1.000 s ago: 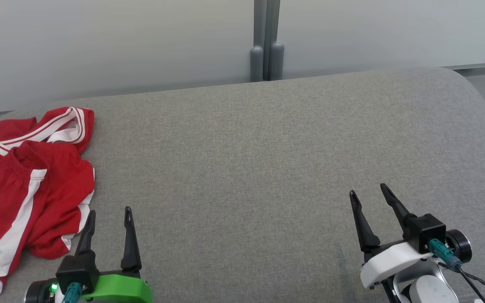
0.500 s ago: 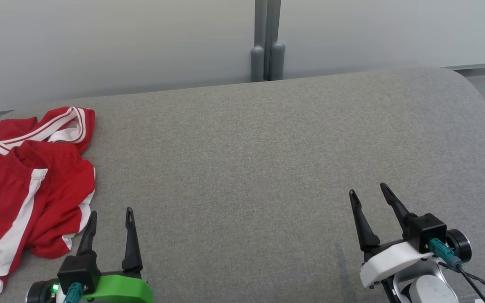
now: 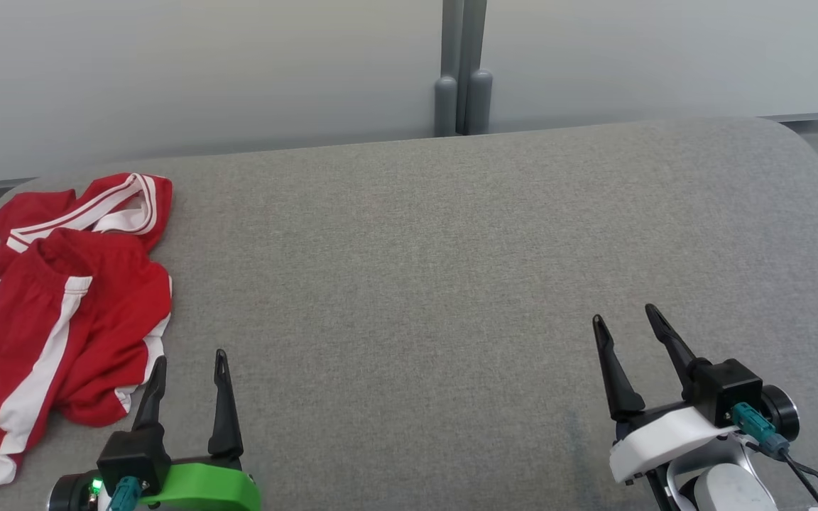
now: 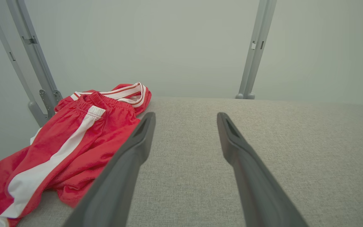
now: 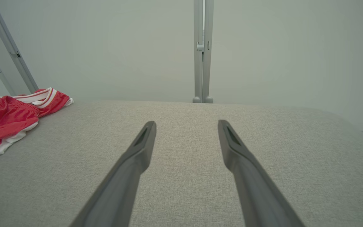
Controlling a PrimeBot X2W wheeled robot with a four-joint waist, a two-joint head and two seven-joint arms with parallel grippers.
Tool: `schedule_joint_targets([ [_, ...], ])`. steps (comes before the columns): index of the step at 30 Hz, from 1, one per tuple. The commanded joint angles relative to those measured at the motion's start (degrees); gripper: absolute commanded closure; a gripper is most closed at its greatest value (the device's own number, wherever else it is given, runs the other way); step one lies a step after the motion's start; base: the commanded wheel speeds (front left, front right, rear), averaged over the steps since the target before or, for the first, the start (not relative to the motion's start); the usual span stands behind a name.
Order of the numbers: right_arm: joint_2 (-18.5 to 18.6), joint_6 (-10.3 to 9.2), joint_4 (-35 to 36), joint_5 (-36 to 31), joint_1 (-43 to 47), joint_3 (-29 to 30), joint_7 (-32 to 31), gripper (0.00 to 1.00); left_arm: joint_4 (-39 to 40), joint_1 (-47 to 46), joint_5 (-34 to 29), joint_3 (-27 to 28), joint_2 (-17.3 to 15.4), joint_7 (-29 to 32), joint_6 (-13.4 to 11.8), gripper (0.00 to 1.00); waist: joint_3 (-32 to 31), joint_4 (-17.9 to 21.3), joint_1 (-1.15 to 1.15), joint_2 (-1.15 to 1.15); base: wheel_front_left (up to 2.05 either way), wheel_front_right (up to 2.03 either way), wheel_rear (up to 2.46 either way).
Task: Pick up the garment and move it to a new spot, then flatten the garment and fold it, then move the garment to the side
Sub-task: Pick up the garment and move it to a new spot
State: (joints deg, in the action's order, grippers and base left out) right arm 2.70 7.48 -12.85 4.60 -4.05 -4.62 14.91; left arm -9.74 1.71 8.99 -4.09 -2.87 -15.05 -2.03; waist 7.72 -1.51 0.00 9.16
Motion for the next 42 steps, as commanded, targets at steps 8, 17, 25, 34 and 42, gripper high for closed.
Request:
schedule_joint_targets([
  [8,0.1,0.02,3.7,0.3,1.4,0.5,0.2,0.00,0.6,-0.9,0.5,-0.9,-0.1,-0.2,0.2,0.00,1.0,-9.1,0.00,0.00,0.00,0.00,0.00],
  [17,0.1,0.02,6.4,-0.2,1.7,0.8,0.2,0.00,1.7,-0.7,0.1,-1.0,-0.1,-0.1,0.3,0.00,1.8,-22.7,0.00,0.00,0.00,0.00,0.00],
  [25,0.1,0.02,6.1,0.5,1.8,-0.6,0.2,0.00,3.0,0.6,0.9,0.0,-0.1,-0.1,-0.3,0.00,2.9,-28.5,0.00,0.00,0.00,0.00,0.00],
  [34,0.1,0.01,5.4,0.3,1.0,-1.3,0.2,0.00,3.3,1.3,1.7,-0.8,-0.1,-0.1,-0.8,0.00,3.1,-28.7,0.00,0.00,0.00,0.00,0.00],
  [42,0.1,0.01,6.8,-0.5,1.6,0.5,0.2,0.00,2.1,-2.3,2.5,1.3,-1.1,-0.1,1.0,0.00,3.2,-27.0,0.00,0.00,0.00,0.00,0.00],
])
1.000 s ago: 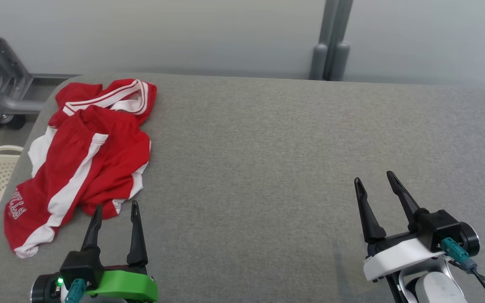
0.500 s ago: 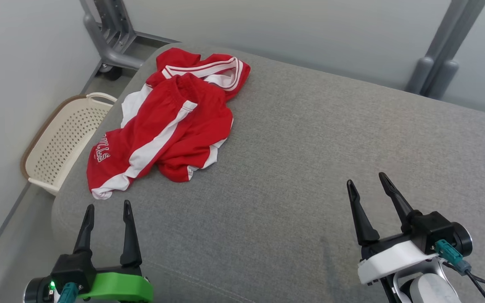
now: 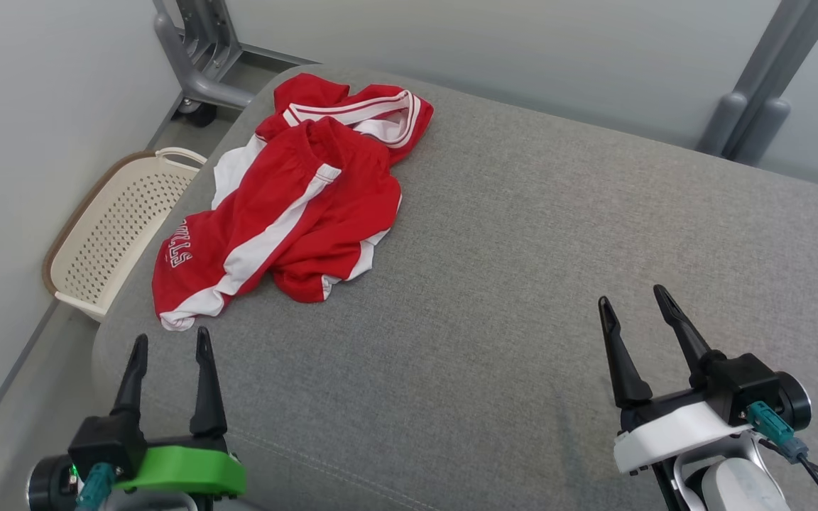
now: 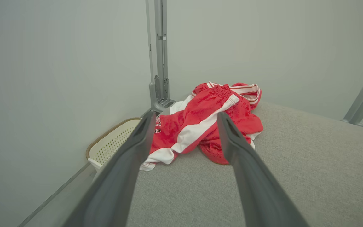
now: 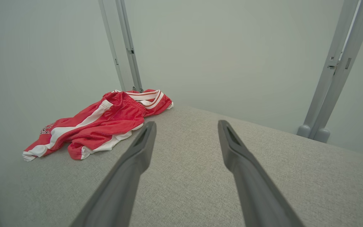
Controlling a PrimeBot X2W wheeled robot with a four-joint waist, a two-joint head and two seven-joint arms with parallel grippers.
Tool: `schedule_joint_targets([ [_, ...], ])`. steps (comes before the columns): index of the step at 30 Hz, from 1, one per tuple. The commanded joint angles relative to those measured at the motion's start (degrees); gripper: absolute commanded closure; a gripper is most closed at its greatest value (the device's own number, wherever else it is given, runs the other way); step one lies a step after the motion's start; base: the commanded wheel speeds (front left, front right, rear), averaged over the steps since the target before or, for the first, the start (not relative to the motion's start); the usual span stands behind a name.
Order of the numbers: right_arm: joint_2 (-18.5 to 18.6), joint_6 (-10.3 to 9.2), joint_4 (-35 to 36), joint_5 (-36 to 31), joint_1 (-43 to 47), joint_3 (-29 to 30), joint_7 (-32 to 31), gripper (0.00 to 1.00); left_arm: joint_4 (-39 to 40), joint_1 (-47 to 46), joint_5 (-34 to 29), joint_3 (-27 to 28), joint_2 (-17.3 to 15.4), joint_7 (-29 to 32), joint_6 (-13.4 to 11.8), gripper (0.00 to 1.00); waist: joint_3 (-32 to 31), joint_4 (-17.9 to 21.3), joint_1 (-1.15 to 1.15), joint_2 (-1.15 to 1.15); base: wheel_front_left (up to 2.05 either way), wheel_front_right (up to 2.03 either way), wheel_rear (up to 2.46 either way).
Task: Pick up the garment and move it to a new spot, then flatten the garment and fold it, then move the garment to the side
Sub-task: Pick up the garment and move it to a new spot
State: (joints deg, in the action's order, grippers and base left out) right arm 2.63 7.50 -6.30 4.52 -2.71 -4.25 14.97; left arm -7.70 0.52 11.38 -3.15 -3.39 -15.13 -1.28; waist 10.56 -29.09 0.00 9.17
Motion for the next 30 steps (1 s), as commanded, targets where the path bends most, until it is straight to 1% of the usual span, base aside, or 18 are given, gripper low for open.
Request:
schedule_joint_targets([
  [1,0.2,-0.02,0.3,-0.7,0.1,0.1,0.1,0.00,0.0,-1.9,0.1,0.8,-1.1,0.0,0.4,0.00,0.7,0.9,0.00,0.00,0.00,0.00,0.00],
  [6,0.2,-0.02,0.8,-1.8,-1.4,0.5,0.1,0.00,-1.8,-9.2,0.6,2.2,-3.9,0.6,2.1,0.00,2.7,2.5,0.00,0.00,0.00,0.00,0.00],
  [7,0.2,-0.02,0.8,-1.8,-1.4,0.5,0.1,0.00,-1.8,-9.2,0.6,2.2,-3.9,0.6,2.1,0.00,2.7,2.5,0.00,0.00,0.00,0.00,0.00],
  [9,0.2,-0.02,0.9,-2.2,-2.0,0.5,0.1,0.00,-3.3,-13.3,-0.1,2.6,-6.2,1.8,2.8,0.00,3.7,3.2,0.00,0.00,0.00,0.00,0.00],
  [14,0.2,-0.02,1.2,-3.6,-3.7,0.8,0.1,0.00,-7.8,-23.4,1.4,2.0,-9.0,6.2,5.4,0.00,6.6,4.8,0.00,0.00,0.00,0.00,0.00],
  [17,0.2,-0.02,1.3,-4.5,-4.9,0.9,0.1,0.00,-12.1,-29.2,2.9,1.3,-9.7,8.7,6.8,0.00,8.6,5.7,0.00,0.00,0.00,0.00,0.00],
  [18,0.2,-0.02,1.3,-4.8,-5.3,0.8,0.1,0.00,-13.8,-31.0,3.0,0.9,-10.3,9.6,7.0,0.00,9.4,6.2,0.00,0.00,0.00,0.00,0.00],
  [21,1.0,-0.02,1.0,-5.5,-6.9,0.5,0.1,0.00,-19.5,-36.0,3.9,-0.4,-10.8,11.3,7.8,0.00,11.7,7.6,0.00,0.00,0.00,0.00,0.00],
  [24,1.7,-0.02,1.0,-5.9,-8.5,0.2,0.1,0.00,-25.2,-40.2,4.7,-2.1,-11.1,12.8,8.2,0.00,14.1,8.8,0.00,0.00,0.00,0.00,0.00],
  [30,3.0,-0.02,1.1,-6.6,-10.7,0.1,0.1,0.00,-34.7,-45.3,6.3,-6.7,-11.3,14.4,8.7,0.00,17.9,10.9,0.00,0.00,0.00,0.00,0.00],
])
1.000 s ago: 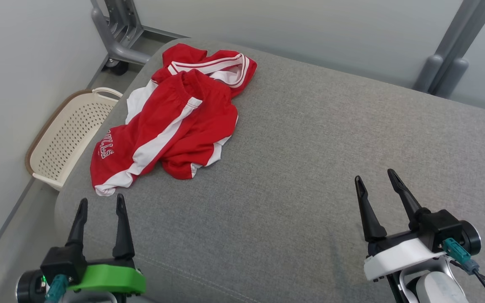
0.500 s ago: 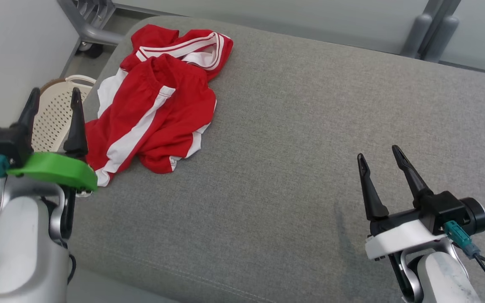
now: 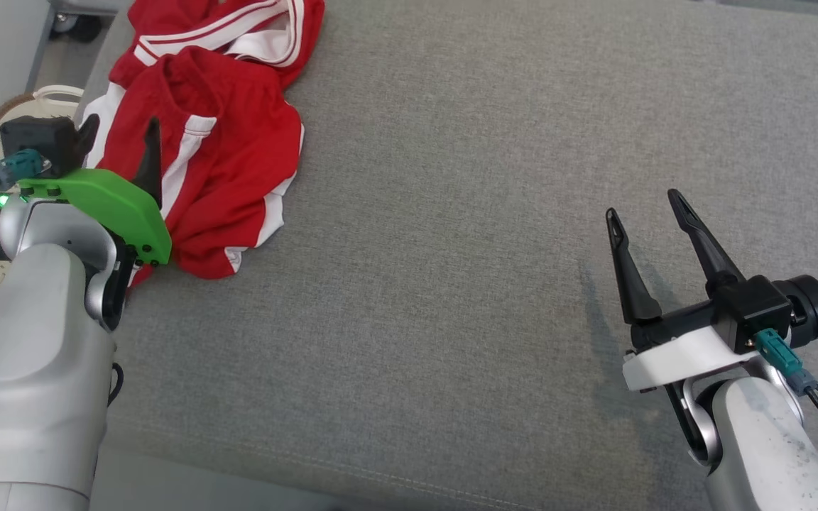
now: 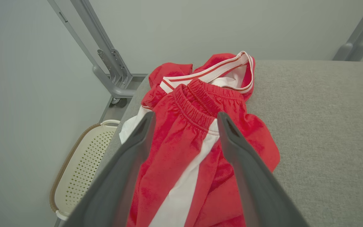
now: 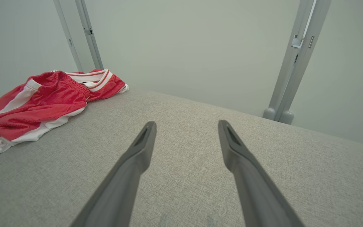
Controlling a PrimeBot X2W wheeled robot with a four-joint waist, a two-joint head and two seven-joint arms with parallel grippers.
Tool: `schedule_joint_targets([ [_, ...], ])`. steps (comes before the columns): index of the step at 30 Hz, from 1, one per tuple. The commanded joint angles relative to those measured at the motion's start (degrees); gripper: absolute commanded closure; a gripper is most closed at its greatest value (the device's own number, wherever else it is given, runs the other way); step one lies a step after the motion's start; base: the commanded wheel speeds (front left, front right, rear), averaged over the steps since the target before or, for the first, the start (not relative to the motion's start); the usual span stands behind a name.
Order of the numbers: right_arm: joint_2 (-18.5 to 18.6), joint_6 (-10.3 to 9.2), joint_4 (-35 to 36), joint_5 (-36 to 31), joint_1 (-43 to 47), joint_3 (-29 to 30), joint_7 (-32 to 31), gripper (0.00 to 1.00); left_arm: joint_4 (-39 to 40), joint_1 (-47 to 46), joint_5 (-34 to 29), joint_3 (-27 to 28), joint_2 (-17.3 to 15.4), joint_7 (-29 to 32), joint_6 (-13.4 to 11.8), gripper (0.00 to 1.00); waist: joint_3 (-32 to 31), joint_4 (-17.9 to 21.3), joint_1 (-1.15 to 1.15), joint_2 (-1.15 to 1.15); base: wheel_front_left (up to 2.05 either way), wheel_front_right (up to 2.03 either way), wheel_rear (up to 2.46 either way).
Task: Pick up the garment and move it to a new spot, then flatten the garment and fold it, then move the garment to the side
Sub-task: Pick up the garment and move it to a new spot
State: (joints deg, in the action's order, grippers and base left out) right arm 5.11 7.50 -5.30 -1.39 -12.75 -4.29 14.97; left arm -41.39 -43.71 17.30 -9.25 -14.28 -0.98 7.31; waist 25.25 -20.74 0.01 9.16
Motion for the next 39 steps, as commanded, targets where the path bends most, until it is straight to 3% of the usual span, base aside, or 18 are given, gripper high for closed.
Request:
schedule_joint_targets([
  [1,0.6,-0.02,0.2,-0.7,-0.8,0.1,0.1,0.00,-2.0,-1.5,1.1,-1.9,-0.2,0.4,0.2,0.00,3.7,2.8,-0.01,0.01,0.00,0.00,0.00],
  [8,1.8,-0.02,0.8,-1.1,-1.8,0.1,0.1,0.00,-8.8,-4.1,6.1,-8.4,-1.9,3.0,0.2,0.00,6.6,4.2,-0.01,0.01,0.00,0.00,0.00],
  [23,2.4,-0.02,1.6,-1.4,-2.9,-0.1,-0.1,0.00,-20.9,-9.8,7.3,-9.1,-2.1,0.4,-0.5,0.00,9.0,5.5,-0.01,0.01,0.00,0.00,0.00],
  [24,2.3,-0.02,1.6,-1.5,-2.9,0.0,-0.1,0.00,-21.4,-10.1,7.2,-9.2,-2.0,0.1,-0.7,0.11,9.1,5.6,-0.01,0.01,0.00,0.00,0.00],
  [25,2.3,-0.02,1.6,-1.5,-3.0,0.1,-0.1,0.00,-21.7,-10.5,7.1,-9.1,-2.1,-0.6,-0.9,0.49,9.1,5.6,-0.01,0.01,0.00,0.00,0.00],
  [27,2.3,-0.02,1.4,-1.5,-3.1,0.3,-0.1,0.00,-22.6,-11.2,6.9,-9.1,-2.3,-2.3,-1.6,1.00,9.0,5.7,-0.01,0.01,0.00,0.00,0.00],
  [39,0.8,-0.02,-0.6,-0.9,-1.7,0.8,0.1,0.00,-25.0,-14.6,4.9,-12.4,-3.3,-6.6,-0.8,1.00,4.4,4.6,-0.01,0.01,0.00,0.00,0.00],
])
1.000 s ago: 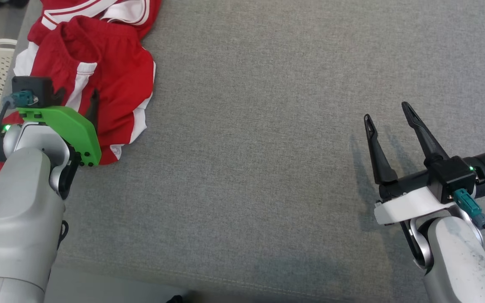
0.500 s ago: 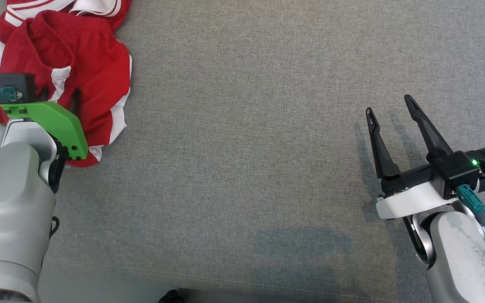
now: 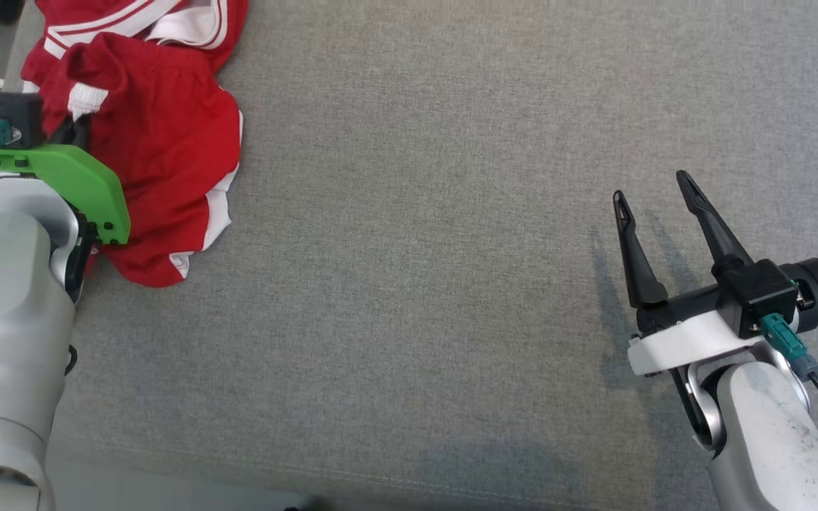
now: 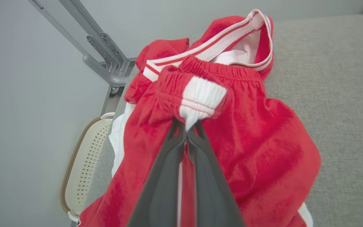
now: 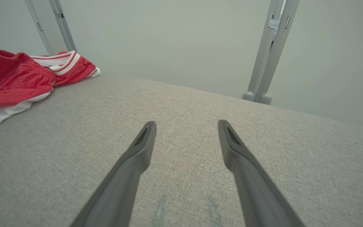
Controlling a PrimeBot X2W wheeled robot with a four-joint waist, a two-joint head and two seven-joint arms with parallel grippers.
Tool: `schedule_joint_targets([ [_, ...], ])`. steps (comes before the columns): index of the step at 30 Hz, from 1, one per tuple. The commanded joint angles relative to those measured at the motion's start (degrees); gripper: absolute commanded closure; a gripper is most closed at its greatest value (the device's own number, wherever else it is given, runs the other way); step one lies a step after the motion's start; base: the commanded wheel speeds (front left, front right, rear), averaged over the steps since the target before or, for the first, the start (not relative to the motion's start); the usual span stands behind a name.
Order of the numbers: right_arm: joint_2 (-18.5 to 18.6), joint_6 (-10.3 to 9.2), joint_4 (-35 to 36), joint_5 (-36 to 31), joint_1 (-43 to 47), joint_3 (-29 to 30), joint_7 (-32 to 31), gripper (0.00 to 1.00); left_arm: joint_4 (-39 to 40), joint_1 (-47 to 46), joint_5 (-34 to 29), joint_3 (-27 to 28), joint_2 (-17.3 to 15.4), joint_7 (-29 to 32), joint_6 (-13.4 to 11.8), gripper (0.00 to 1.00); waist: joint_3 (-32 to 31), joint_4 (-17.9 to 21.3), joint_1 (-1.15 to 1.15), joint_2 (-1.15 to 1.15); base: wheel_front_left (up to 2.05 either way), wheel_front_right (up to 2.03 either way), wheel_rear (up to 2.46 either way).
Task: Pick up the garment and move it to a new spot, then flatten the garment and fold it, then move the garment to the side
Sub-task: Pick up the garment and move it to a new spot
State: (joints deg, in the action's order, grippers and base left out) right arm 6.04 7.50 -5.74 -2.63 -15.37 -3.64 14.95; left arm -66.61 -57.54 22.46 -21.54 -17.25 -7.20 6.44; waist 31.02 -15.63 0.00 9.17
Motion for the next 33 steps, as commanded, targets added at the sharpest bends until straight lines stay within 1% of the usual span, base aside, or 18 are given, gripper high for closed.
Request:
schedule_joint_targets([
  [1,-0.3,-0.02,-0.3,0.4,1.0,0.2,0.1,0.00,0.5,-1.2,-0.5,-0.5,-0.6,-0.8,0.2,1.00,-2.0,-0.6,0.00,0.00,0.00,0.00,0.00],
  [5,-1.2,-0.02,-0.5,0.8,1.7,0.3,0.1,0.00,1.9,-3.0,-1.5,-2.4,-1.5,-2.1,0.6,1.00,-4.8,-0.7,0.00,0.00,0.00,0.00,0.00],
  [10,-2.3,-0.02,-0.9,1.7,3.2,0.7,0.1,0.00,4.8,-5.0,-2.7,-5.3,-2.2,-3.0,0.9,1.00,-9.1,0.2,0.00,0.00,0.00,0.00,0.00],
  [14,-2.8,-0.02,-1.1,2.5,4.9,1.6,0.1,0.00,7.7,-5.8,-3.3,-8.4,-1.9,-2.4,1.0,1.00,-12.6,1.4,0.00,0.00,0.00,0.00,0.00],
  [17,-3.0,-0.02,-1.0,2.7,6.2,2.3,0.1,0.00,10.9,-6.1,-2.5,-11.4,-1.4,-1.6,1.0,1.00,-14.9,2.6,0.00,0.00,0.00,0.00,0.00],
  [21,-3.2,-0.02,-1.0,3.0,7.7,2.7,0.1,0.00,14.7,-5.9,-1.1,-15.0,-1.6,0.2,1.0,1.00,-17.3,5.1,0.00,0.00,0.00,0.00,0.00],
  [22,-3.2,-0.02,-0.8,3.6,8.3,2.8,0.1,0.00,16.4,-5.7,-0.4,-16.4,-1.6,1.1,1.0,1.00,-18.1,6.6,0.00,0.00,0.00,0.00,0.00],
  [27,-3.2,-0.02,-0.7,4.6,9.2,2.9,0.1,0.00,18.8,-4.8,1.2,-17.8,-0.7,2.4,1.0,1.00,-19.2,9.6,0.00,0.00,0.00,0.00,0.00],
  [30,-3.2,-0.02,-0.7,5.0,9.7,2.6,0.1,0.00,19.7,-4.0,1.7,-18.4,0.4,2.2,1.0,1.00,-19.5,12.0,0.00,0.00,0.00,0.00,0.00],
  [33,-3.2,-0.02,-0.6,5.1,9.8,2.3,0.1,0.00,20.2,-2.9,2.2,-19.0,2.7,1.5,0.8,1.00,-19.5,14.2,0.00,0.00,0.00,0.00,0.00],
])
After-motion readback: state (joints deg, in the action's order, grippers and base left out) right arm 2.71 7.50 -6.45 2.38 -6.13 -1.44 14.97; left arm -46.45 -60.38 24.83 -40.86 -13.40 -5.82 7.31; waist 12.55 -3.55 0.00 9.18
